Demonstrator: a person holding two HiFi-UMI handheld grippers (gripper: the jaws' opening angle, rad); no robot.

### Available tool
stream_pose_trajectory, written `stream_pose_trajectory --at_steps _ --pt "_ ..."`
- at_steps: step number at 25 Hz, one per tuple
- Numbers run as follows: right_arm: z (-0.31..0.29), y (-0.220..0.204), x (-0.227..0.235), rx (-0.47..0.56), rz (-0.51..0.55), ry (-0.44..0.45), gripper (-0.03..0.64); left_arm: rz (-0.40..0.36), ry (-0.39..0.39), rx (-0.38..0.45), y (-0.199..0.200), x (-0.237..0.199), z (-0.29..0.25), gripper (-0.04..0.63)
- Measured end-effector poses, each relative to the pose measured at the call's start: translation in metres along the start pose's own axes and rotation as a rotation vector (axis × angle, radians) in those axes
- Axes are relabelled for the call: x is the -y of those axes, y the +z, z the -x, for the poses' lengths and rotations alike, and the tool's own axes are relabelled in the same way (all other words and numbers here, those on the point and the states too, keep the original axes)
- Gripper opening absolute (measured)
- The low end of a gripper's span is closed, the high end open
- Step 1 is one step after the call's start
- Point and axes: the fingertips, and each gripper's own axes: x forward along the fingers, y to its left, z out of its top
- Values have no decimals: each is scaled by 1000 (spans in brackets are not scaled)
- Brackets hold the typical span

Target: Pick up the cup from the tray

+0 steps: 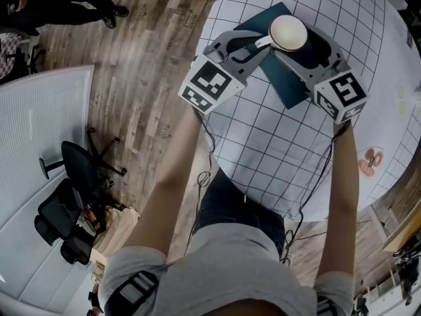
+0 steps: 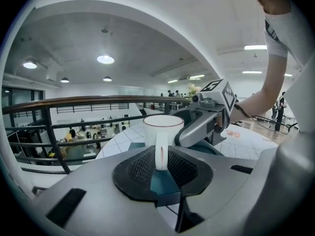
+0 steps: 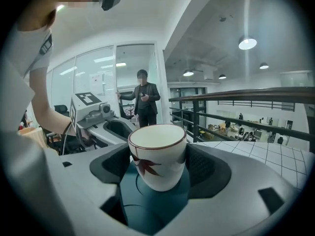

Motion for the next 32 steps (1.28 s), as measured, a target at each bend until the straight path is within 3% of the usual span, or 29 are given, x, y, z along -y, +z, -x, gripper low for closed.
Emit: stream_pose_trajectory --at_steps 13,25,32 --pt "46 26 -23 40 20 -33 316 -48 -6 45 38 38 18 73" --pt "138 17 -54 39 12 -96 316 -55 -65 58 65 129 15 73" --pt "181 -8 -70 36 -18 -114 316 -59 -83 30 62 181 8 72"
